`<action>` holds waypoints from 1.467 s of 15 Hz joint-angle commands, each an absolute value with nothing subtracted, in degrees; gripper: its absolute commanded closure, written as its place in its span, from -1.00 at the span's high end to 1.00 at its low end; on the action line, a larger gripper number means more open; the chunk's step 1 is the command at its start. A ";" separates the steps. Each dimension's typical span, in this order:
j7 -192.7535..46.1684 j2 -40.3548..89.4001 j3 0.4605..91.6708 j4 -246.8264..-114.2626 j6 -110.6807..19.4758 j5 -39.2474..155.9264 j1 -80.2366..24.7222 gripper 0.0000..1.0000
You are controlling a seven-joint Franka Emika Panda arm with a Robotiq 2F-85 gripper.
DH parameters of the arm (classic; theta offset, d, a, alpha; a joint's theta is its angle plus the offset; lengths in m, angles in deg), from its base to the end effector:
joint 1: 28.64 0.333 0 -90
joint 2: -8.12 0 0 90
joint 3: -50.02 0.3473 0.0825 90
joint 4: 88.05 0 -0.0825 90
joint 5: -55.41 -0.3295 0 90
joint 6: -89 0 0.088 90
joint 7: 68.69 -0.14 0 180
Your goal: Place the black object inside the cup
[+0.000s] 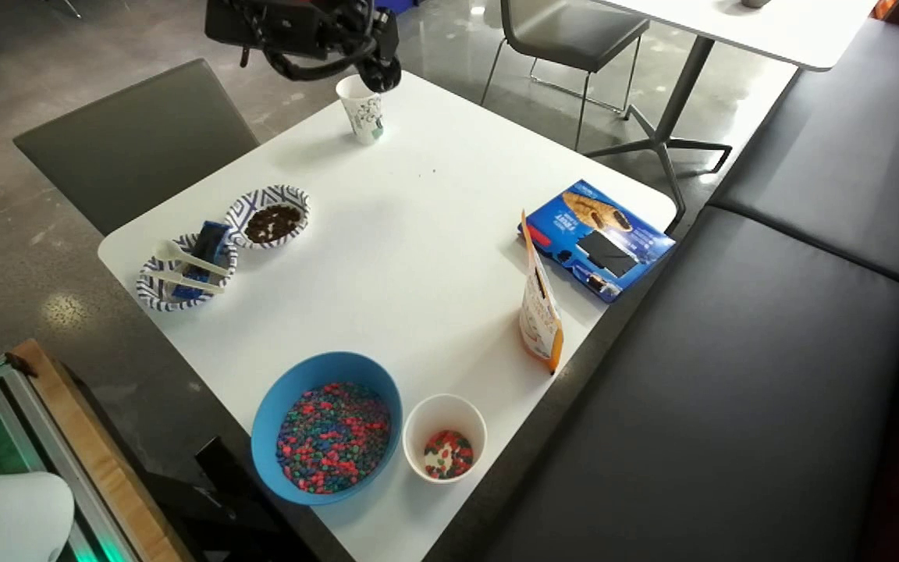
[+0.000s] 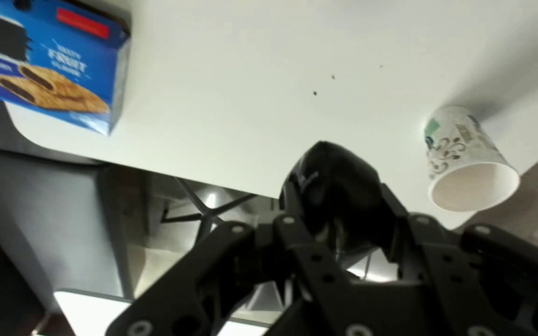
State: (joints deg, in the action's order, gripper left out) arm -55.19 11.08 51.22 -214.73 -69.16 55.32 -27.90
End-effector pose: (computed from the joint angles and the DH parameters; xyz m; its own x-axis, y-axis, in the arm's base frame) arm 0.5505 0.0185 0.4479 0.8463 0.2603 0.4648 0.2369 -0.9654 0.1092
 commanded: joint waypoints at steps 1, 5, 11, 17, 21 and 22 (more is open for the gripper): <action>-41.38 17.32 55.01 -206.79 -69.56 46.59 -26.97 -0.71; -31.00 25.56 59.78 -196.11 -67.51 41.13 -27.86 -0.71; -30.21 37.16 64.02 -184.32 -61.30 44.09 -28.66 -0.71; -31.35 43.69 64.76 -177.78 -56.49 46.36 -27.81 -0.71; -31.37 47.02 65.33 -174.16 -55.11 46.95 -27.63 -0.71; -31.51 47.79 65.43 -173.37 -55.56 47.09 -27.43 -0.71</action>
